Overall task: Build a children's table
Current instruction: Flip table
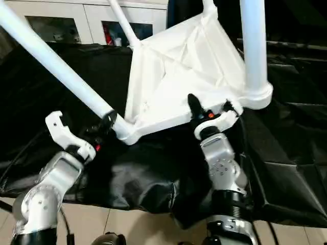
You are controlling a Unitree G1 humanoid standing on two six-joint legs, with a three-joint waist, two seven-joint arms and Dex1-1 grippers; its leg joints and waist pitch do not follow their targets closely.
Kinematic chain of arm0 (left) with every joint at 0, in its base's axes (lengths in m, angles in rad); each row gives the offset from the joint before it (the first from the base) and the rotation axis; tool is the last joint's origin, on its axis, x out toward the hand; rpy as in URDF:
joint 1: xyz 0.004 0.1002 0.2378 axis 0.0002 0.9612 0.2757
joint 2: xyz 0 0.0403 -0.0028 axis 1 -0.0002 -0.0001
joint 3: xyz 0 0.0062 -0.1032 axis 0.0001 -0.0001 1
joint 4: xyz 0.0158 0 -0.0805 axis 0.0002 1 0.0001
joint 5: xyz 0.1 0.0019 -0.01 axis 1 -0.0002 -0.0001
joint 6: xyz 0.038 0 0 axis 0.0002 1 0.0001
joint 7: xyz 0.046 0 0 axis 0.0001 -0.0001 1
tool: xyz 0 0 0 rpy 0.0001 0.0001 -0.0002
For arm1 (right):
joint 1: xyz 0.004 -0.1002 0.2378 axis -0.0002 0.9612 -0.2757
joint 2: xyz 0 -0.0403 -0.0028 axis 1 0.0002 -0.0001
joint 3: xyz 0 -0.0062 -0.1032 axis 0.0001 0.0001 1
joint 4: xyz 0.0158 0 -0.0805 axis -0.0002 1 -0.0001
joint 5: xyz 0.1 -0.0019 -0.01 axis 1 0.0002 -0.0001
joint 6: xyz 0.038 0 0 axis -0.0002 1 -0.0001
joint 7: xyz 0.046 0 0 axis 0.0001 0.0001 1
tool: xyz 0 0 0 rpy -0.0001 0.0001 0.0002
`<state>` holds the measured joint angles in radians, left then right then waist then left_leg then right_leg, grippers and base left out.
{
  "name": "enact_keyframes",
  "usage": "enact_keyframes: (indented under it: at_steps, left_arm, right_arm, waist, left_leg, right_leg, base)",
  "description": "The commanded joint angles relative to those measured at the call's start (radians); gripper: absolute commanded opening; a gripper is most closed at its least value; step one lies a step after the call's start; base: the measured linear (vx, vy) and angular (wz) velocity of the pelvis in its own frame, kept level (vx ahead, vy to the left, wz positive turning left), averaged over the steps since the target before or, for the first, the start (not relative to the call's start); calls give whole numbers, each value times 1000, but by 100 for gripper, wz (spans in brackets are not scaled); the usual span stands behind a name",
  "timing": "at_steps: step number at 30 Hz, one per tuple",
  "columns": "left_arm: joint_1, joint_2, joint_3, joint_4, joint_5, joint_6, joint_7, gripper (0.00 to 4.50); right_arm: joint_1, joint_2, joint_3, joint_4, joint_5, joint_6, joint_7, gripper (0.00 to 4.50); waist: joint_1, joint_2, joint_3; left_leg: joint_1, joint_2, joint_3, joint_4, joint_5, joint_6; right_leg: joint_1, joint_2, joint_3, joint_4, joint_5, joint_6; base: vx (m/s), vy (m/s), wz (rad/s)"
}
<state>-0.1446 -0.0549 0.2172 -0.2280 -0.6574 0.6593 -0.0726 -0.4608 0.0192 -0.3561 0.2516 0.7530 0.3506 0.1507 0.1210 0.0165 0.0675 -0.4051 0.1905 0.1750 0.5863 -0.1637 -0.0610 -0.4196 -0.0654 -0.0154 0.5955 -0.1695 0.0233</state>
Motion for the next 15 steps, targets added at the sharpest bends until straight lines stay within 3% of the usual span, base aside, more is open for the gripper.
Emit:
enact_keyframes:
  at_steps: [1, 8, 15]
  left_arm:
    - [43, 19, 26, -4, -5, 42, 9, 450]
    - [106, 110, -23, -67, -55, 139, -70, 450]
    - [79, 259, -203, -149, 105, 51, -203, 450]
  right_arm:
    - [-8, -66, -71, -133, -4, -38, -14, 205]
    - [5, -123, -71, -184, -10, 0, -31, 201]
    - [44, -217, 31, -228, -99, 78, 9, 199]
  waist:
    - [-2, -3, -71]
    - [13, -1, -73]
    - [9, -8, -66]
  left_leg:
    - [26, 20, -2, -63, -165, -12]
    - [25, 18, -2, -57, -128, -4]
    - [21, 17, -5, -64, -158, -10]
  right_leg:
    - [41, -40, 18, -52, -122, -106]
    - [40, -34, 16, -46, -66, -97]
    - [43, -39, 18, -55, -169, -54]
  base:
    - [0, 0, 0]
    - [0, 0, 0]
    - [0, 0, 0]
